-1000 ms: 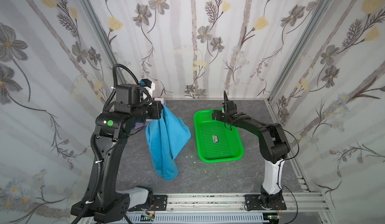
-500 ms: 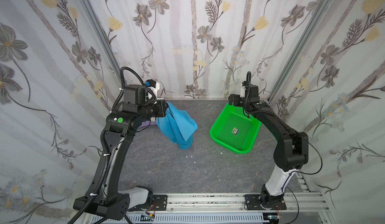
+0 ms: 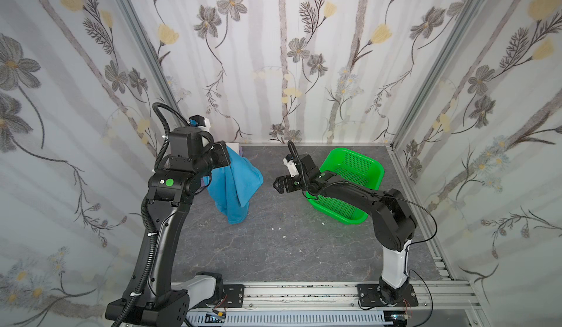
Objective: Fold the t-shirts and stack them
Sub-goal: 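Slide the basket away with the right gripper while the left holds the shirt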
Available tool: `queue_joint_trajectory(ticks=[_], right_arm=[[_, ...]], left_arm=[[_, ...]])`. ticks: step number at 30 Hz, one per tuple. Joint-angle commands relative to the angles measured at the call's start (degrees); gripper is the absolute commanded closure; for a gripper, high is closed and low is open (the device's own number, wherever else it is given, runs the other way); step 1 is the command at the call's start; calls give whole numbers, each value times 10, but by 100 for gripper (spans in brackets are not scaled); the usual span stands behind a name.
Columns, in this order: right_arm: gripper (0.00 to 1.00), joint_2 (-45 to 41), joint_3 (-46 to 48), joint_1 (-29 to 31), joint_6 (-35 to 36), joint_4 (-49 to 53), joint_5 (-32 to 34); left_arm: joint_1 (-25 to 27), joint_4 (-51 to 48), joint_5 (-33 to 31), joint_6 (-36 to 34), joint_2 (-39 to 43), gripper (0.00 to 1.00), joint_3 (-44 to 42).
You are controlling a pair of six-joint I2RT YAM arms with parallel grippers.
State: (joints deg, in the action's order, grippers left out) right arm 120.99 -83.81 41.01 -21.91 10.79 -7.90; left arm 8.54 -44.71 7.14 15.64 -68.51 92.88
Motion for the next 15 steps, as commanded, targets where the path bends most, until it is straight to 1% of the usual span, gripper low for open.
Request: queue_joint_trajectory(ticks=[1,5,9,11,13,15], right_arm=[[0,-16,44,-13,-34,1,49],[0,-43,87,-74,-15,19,82],[0,-53,89,-156,27,52,122],[0,-63,86,-184,54,58,123],[0,-93,91,-187,87,53,116],[0,-140,118,-180,97,38,111]], left_arm=[[-2,31,-9,4,10,100,-5],[-3,41,2,13,11,100,-14],[-3,49,17,23,10,100,-14],[-3,49,19,24,10,100,-15],[-3,50,20,24,9,100,-15],[-3,51,25,28,4,100,-15]])
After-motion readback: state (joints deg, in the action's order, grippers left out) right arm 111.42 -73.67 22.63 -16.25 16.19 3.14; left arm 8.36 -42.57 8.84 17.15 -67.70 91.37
